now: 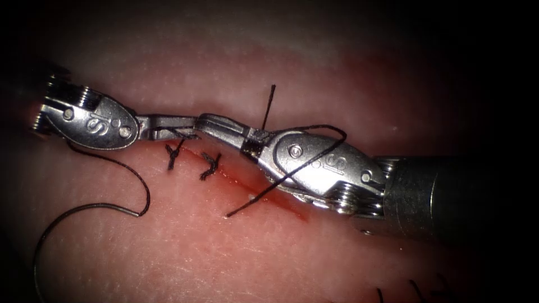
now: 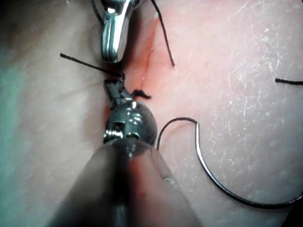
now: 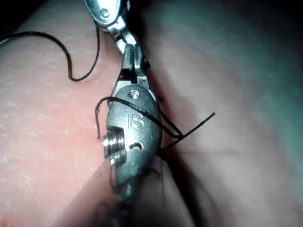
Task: Wound Closure
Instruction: Wrap the suture two times counter-clockwise around the right gripper
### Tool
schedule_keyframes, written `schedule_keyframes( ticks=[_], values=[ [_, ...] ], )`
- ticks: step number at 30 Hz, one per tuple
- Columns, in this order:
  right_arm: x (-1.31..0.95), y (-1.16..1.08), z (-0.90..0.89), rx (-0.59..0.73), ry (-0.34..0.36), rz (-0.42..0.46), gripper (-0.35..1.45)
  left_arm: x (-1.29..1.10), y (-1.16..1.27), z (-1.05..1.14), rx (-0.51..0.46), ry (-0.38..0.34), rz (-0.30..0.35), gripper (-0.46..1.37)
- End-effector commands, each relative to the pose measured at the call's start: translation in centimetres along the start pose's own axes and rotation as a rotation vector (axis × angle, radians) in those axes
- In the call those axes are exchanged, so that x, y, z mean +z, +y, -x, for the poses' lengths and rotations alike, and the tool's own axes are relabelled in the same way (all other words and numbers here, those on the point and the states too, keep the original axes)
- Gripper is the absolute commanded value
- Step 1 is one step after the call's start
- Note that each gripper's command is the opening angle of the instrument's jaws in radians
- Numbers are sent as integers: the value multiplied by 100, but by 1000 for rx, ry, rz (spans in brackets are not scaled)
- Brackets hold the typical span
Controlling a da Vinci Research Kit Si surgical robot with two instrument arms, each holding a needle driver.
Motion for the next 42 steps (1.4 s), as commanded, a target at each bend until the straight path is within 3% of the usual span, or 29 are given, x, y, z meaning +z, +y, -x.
schedule_keyframes(
  ticks=[1,7,13,16,19,21,24,32,36,42],
  values=[
    [1,1,-1,-5,7,6,-35,0,4,-2,2,-3,4,-35],
    [6,10,-3,-16,6,40,-35,-5,21,-11,7,-7,0,-35],
    [11,17,1,-18,-21,55,-30,-25,31,-22,4,-7,0,-35],
    [11,17,3,-19,-55,47,9,-35,32,-27,4,-9,2,-35],
    [10,17,5,-21,-60,54,36,-42,34,-29,5,-10,2,-35],
    [8,17,7,-25,-66,72,67,-48,36,-30,7,-7,5,-35],
    [6,17,11,-31,-76,88,82,-58,37,-33,8,-9,9,-35],
    [8,15,27,-41,-162,71,80,-68,36,-56,5,-15,11,-35],
    [7,10,36,-52,-209,51,80,-74,22,-68,10,-11,8,-35],
    [4,4,43,-46,-213,46,81,-75,-3,-86,11,-3,1,-35]
  ],
)
